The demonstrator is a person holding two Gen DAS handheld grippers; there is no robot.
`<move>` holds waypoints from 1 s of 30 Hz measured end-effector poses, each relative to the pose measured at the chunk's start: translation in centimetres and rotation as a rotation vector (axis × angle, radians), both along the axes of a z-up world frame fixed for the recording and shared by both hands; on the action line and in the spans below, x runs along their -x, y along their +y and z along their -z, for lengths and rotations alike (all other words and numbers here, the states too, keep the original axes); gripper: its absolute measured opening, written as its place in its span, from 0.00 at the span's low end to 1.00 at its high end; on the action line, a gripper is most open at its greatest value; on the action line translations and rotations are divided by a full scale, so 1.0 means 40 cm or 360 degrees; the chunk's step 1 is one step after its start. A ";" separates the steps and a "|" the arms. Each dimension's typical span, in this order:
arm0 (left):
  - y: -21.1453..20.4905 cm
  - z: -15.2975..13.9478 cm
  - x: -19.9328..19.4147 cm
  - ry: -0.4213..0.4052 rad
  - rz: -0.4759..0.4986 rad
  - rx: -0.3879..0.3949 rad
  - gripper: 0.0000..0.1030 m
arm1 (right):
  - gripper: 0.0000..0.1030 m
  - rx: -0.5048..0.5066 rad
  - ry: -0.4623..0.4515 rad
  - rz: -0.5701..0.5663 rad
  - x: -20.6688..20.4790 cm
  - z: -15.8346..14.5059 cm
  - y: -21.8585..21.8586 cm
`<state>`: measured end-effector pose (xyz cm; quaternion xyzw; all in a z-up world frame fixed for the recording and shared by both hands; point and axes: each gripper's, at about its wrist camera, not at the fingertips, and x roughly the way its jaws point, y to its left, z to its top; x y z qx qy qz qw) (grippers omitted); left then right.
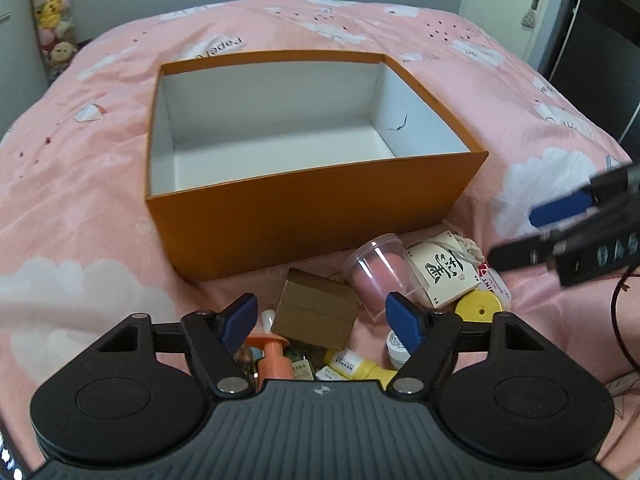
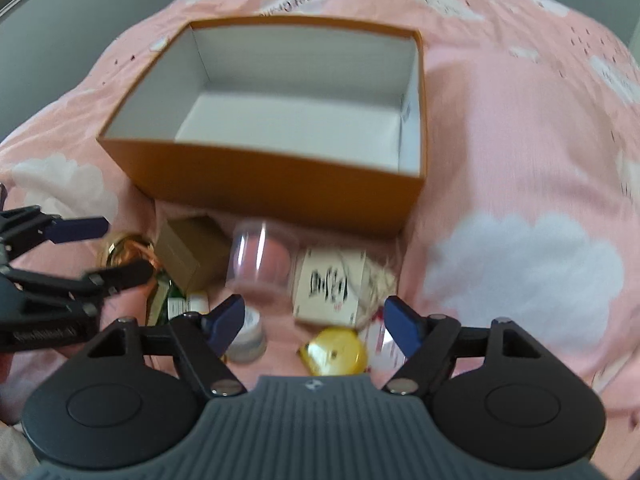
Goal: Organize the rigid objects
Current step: 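Grasp the clear pink-sponge jar with the right tool while the left tool grasps the small gold box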
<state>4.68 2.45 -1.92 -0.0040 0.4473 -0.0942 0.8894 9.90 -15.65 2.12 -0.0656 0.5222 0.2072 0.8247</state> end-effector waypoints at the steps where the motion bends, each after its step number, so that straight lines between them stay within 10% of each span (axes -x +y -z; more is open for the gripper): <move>1: 0.002 0.008 -0.008 0.0005 0.0015 0.0015 0.86 | 0.67 -0.0011 0.0002 -0.0016 -0.013 -0.006 0.005; 13: 0.001 0.089 -0.075 0.0158 0.0082 -0.0030 0.86 | 0.62 -0.0192 0.0359 -0.0021 -0.155 0.109 0.087; 30: 0.002 0.140 -0.138 0.0274 0.0095 -0.0058 0.85 | 0.62 -0.0159 0.0473 -0.0031 -0.211 0.211 0.148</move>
